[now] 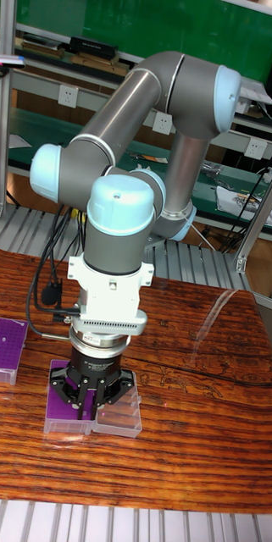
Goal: Transfer all small pipette tips from one holder to another
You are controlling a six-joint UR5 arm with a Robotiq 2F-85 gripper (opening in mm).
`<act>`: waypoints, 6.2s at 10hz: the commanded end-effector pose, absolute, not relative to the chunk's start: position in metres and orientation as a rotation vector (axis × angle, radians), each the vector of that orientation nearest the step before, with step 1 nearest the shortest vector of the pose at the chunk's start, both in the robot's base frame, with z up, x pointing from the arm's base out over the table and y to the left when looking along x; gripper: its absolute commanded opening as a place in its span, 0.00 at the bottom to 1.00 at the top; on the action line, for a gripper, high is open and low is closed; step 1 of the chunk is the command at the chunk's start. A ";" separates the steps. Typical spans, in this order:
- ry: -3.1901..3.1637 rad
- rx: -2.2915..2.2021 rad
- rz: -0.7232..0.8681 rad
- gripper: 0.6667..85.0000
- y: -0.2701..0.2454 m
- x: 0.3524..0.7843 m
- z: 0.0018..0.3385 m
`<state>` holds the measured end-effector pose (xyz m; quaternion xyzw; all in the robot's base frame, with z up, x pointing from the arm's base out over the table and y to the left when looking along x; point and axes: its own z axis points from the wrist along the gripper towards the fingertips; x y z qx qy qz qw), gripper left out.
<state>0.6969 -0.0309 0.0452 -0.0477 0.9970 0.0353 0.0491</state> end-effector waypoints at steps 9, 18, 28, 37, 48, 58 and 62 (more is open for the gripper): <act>3.032 -0.159 0.131 0.23 -0.040 0.697 0.045; 3.025 -0.069 0.097 0.00 -0.049 0.706 0.050; 3.026 0.063 0.007 0.00 -0.049 0.711 0.077; 3.037 -0.026 -0.137 0.00 -0.100 0.702 0.096; 3.062 -0.073 -0.074 0.00 -0.174 0.652 0.085; 3.092 -0.018 -0.084 0.00 -0.185 0.626 0.081; 3.086 -0.089 -0.062 0.00 -0.181 0.627 0.081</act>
